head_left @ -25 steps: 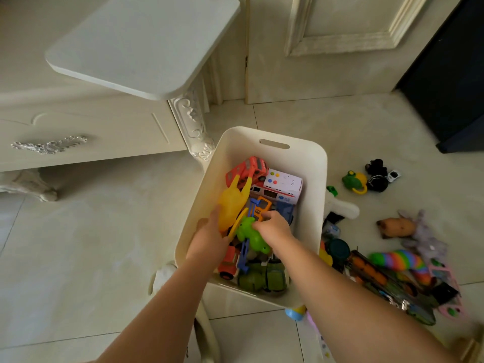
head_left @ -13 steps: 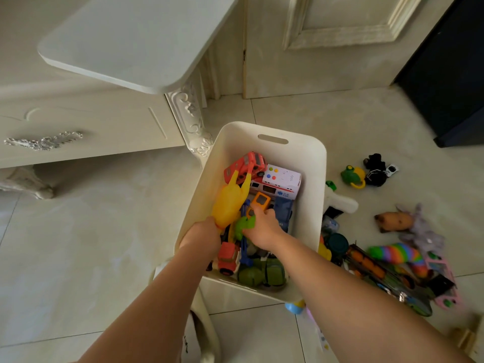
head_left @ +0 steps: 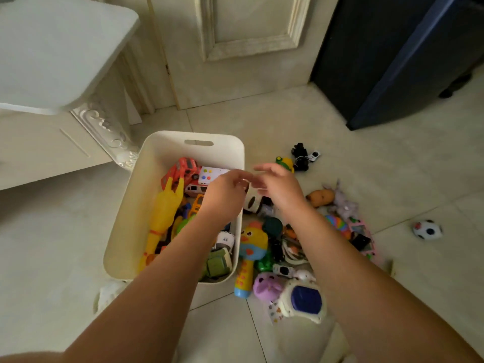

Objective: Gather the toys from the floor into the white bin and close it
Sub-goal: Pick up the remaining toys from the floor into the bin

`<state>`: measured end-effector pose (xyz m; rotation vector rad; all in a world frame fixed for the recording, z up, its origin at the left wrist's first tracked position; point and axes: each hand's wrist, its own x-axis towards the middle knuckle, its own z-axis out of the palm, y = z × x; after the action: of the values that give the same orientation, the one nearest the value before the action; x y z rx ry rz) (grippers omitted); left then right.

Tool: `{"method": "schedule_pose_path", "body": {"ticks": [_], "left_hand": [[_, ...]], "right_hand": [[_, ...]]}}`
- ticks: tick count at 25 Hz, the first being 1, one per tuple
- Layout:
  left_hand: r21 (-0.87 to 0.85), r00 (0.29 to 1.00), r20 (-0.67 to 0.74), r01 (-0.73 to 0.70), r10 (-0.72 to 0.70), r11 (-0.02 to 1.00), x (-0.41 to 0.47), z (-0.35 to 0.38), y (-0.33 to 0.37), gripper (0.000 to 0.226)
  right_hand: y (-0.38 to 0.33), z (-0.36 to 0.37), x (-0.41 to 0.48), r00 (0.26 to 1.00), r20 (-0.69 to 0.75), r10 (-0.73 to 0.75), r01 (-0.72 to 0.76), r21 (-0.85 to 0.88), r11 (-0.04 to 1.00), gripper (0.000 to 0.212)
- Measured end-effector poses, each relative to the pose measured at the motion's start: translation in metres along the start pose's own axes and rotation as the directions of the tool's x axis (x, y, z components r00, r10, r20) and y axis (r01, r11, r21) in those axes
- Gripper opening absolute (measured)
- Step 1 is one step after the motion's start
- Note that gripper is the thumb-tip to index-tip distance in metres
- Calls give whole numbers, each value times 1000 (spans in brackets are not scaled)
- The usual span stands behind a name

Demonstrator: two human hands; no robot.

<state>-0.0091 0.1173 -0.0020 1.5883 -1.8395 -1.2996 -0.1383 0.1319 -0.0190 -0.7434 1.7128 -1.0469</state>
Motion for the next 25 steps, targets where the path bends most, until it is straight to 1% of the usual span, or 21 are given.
{"method": "schedule_pose_path", "body": {"ticks": [3, 4, 5, 7, 9, 10, 11, 12, 13, 14, 15, 16, 17, 18, 19, 20, 21, 22, 23, 24, 25], "left_hand": [[-117, 989, 128, 95, -80, 989, 6, 38, 3, 39], [-146, 980, 174, 127, -100, 981, 7, 50, 2, 40], [-148, 971, 207, 153, -121, 977, 9, 62, -1, 41], [-69, 958, 228, 192, -171, 979, 15, 83, -7, 45], [14, 944, 192, 273, -270, 962, 21, 97, -14, 49], [21, 926, 180, 333, -331, 943, 23, 101, -18, 50], [20, 911, 174, 376, -373, 927, 26, 105, -22, 51], [31, 894, 188, 409, -407, 912, 29, 108, -25, 51], [40, 878, 202, 434, -433, 900, 32, 111, -28, 49], [41, 866, 199, 460, -459, 887, 38, 114, -33, 48], [33, 860, 180, 479, -477, 877, 43, 115, -35, 48], [46, 856, 170, 489, -489, 871, 49, 116, -38, 49], [65, 855, 180, 483, -487, 873, 54, 116, -41, 49], [90, 858, 191, 469, -477, 879, 58, 116, -44, 50], [97, 863, 199, 454, -465, 886, 59, 114, -43, 50], [98, 868, 205, 443, -453, 891, 59, 113, -42, 51], [98, 879, 204, 419, -431, 902, 59, 112, -41, 52], [112, 894, 211, 380, -396, 918, 57, 111, -37, 56], [124, 912, 242, 310, -332, 943, 53, 109, -32, 61], [131, 921, 299, 221, -251, 967, 50, 107, -28, 68], [124, 920, 354, 132, -168, 984, 46, 103, -24, 74]], "right_hand": [[38, -63, 10, 984, -32, 176, -175, 25, 984, 25], [56, -79, 13, 973, -53, 225, -225, 0, 974, 26], [77, -90, 17, 961, -77, 264, -268, -48, 962, 26], [116, -102, 20, 949, -89, 301, -313, -192, 930, 28], [142, -97, 20, 957, 2, 289, -272, -333, 903, 38], [150, -90, 20, 967, 71, 244, -196, -402, 894, 43], [157, -82, 22, 977, 133, 169, -83, -494, 866, 51], [162, -73, 26, 977, 189, 96, 39, -607, 793, 58], [167, -65, 30, 973, 227, 41, 140, -723, 677, 64], [169, -58, 34, 970, 242, 14, 195, -814, 547, 69], [171, -52, 39, 971, 238, 5, 212, -873, 439, 72], [172, -49, 39, 975, 220, -13, 209, -905, 369, 72], [176, -46, 41, 978, 207, -37, 207, -918, 338, 69], [174, -45, 40, 977, 200, -70, 212, -916, 341, 66], [174, -45, 42, 977, 196, -83, 213, -900, 380, 62], [170, -46, 43, 978, 191, -79, 206, -868, 452, 59], [165, -49, 44, 982, 177, -69, 185, -807, 561, 58], [156, -53, 44, 989, 134, -56, 134, -692, 709, 57], [142, -57, 42, 997, 74, -21, 57, -534, 843, 54], [128, -59, 39, 999, 42, 33, -16, -366, 930, 49], [113, -62, 36, 995, 60, 85, -68, -240, 968, 42]]}}
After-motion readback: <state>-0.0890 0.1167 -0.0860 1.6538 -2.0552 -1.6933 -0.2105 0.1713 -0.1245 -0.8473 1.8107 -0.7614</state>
